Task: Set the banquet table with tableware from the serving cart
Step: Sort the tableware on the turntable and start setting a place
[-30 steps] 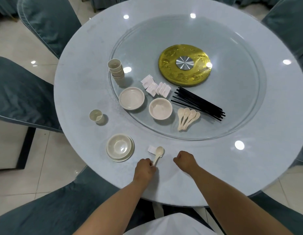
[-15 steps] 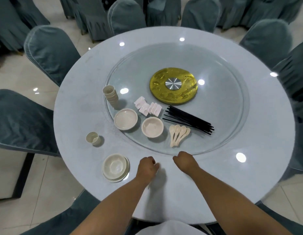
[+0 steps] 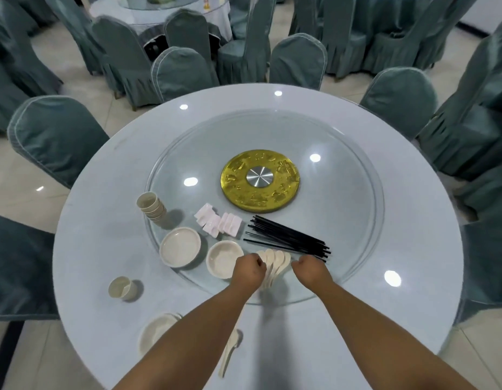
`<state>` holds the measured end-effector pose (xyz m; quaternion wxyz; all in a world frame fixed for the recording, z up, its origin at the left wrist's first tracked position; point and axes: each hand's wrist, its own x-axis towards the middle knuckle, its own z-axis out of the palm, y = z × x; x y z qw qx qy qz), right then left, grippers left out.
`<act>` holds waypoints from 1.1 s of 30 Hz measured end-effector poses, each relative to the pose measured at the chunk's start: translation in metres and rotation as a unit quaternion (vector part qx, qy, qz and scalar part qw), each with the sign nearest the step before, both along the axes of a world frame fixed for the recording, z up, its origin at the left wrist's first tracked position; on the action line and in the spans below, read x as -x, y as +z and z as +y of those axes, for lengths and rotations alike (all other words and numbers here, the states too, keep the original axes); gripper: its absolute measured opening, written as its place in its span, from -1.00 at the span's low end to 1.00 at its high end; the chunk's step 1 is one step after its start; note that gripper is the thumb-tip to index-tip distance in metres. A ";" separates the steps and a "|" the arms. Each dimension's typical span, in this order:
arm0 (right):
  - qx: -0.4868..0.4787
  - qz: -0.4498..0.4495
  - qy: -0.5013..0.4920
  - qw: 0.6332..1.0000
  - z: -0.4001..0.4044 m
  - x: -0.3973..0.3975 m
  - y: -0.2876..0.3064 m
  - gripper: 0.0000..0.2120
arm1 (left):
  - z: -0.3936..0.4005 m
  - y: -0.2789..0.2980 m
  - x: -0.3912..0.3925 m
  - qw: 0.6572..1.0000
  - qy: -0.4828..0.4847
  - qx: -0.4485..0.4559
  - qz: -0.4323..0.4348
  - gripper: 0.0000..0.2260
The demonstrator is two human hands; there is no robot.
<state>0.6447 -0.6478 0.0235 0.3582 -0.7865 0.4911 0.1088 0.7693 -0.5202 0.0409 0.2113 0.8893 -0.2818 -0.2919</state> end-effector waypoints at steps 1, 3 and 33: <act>0.007 0.005 0.004 1.000 -0.005 -0.002 -0.001 -0.75 | -0.005 -0.001 -0.003 1.000 0.000 0.002 -0.002 -0.83; 0.017 0.019 0.017 1.000 -0.019 -0.007 -0.007 -0.78 | -0.019 -0.005 -0.011 1.000 -0.006 -0.005 -0.005 -0.81; 0.219 0.116 0.220 0.943 -0.081 -0.046 -0.075 -0.65 | -0.090 -0.051 -0.066 0.998 -0.005 -0.055 0.043 -0.76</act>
